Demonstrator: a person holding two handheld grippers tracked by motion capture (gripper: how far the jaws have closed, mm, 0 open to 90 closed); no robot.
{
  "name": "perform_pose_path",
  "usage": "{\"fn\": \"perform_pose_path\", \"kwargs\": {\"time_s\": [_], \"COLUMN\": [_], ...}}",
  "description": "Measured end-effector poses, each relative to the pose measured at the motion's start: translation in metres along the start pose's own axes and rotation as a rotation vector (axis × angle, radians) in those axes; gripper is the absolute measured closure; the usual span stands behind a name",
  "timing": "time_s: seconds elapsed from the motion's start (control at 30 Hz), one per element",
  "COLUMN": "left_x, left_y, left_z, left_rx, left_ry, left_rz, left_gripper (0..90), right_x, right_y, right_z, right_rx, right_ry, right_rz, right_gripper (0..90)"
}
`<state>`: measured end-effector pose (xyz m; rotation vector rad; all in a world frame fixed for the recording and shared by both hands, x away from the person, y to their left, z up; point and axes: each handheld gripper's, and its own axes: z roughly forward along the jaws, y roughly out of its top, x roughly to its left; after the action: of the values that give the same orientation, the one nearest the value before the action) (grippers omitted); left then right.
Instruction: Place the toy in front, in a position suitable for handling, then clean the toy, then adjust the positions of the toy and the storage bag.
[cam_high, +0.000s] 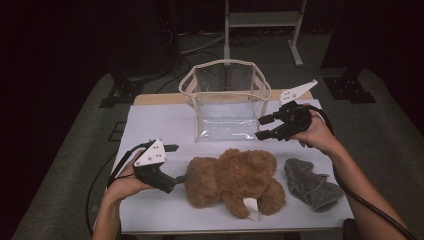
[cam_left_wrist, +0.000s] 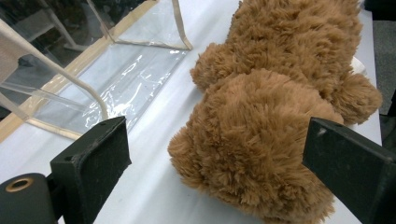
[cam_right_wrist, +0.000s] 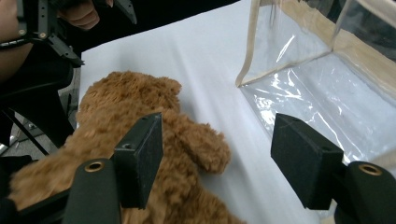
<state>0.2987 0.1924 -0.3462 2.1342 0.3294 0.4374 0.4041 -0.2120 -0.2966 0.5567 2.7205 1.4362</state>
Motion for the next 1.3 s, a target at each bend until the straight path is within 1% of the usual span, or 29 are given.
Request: {"fn": "perform_pose_path", "kwargs": {"time_s": [0.1,0.2,0.3,0.53,0.7,0.87,1.0,1.1,1.3], "left_x": [0.0,0.0,0.0,0.0,0.001,0.003,0.004,0.005,0.007], "left_y": [-0.001,-0.002,-0.003,-0.005,-0.007,-0.008,-0.01,-0.011,-0.014], "left_z": [0.0,-0.001,-0.001,-0.003,-0.003,-0.004,-0.006,-0.006,-0.007], "left_rx": [0.014,0.019,0.027,0.033,0.039,0.038,0.04,0.049,0.056], "left_ry": [-0.001,0.002,0.001,0.002,0.0,-0.002,-0.001,0.004,-0.001], "left_rz": [0.005,0.0,0.005,0.002,-0.003,-0.006,-0.01,-0.012,-0.015], "left_gripper": [6.6,6.6,6.6,6.6,6.6,6.5,6.6,6.6,6.5], "right_x": [-0.002,-0.002,0.0,-0.002,-0.003,-0.006,-0.009,-0.011,-0.018], "right_y": [0.009,0.016,0.021,0.029,0.034,0.043,0.053,0.061,0.075], "right_z": [0.006,0.01,0.014,0.023,0.027,0.031,0.035,0.038,0.04], "right_rx": [0.011,0.021,0.035,0.043,0.061,0.067,0.076,0.09,0.089], "right_ry": [0.0,0.002,0.003,0.016,0.019,0.025,0.03,0.026,0.03], "right_rz": [-0.013,-0.026,-0.053,-0.079,-0.092,-0.102,-0.119,-0.136,-0.155], "right_gripper": [32.7,32.5,32.6,32.2,32.3,32.5,33.0,32.8,32.8]}}
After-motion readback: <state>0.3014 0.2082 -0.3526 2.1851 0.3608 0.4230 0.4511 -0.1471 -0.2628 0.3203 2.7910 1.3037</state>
